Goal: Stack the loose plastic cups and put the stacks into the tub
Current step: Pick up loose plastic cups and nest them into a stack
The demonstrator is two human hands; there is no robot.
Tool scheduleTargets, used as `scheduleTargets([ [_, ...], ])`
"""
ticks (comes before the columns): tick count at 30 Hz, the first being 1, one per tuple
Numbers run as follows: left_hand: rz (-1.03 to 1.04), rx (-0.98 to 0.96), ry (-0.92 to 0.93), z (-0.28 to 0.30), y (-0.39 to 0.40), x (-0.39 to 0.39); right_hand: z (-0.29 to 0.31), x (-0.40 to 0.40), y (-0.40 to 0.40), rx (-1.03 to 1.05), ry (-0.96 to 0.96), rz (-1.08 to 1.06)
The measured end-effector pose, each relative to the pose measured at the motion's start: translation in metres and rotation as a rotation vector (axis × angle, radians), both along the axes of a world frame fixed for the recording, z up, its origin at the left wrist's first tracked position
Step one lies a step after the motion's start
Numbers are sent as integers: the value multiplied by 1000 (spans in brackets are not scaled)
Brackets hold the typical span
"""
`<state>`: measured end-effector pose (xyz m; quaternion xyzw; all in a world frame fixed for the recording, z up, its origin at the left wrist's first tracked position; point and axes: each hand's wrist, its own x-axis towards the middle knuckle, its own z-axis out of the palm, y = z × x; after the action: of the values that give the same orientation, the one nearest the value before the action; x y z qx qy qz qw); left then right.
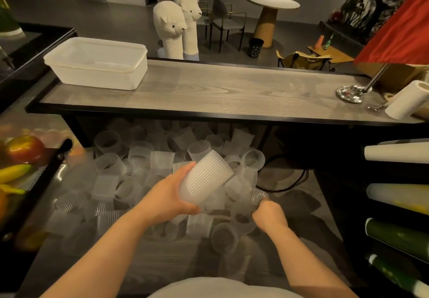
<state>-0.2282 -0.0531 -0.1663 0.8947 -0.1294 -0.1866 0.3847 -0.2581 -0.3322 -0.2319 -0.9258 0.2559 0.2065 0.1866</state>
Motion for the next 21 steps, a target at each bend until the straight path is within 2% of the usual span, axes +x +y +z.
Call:
scheduleTargets([
  [6, -23, 34, -1, -1, 0, -2, 4, -1, -25, 79, -187, -172],
  [9, -37, 53, -3, -1, -1, -4, 29, -4, -33, 165, -372, -229],
  [11, -56, 56, -2, -1, -1, -6, 51, -4, -28, 360, -511, -313],
  [13, -73, 46, -1, 0, -1, -7, 66, 1, -23, 666, -607, -411],
  [16, -91, 6, 2, 3, 0, -9, 77, 11, -14, 960, -588, -403],
  [19, -124, -19, -8, 9, 3, -11, 84, 17, 1, 1044, -501, -327],
  [21, -134, -36, -14, 12, 6, -12, 89, 19, 11, 1028, -458, -305],
])
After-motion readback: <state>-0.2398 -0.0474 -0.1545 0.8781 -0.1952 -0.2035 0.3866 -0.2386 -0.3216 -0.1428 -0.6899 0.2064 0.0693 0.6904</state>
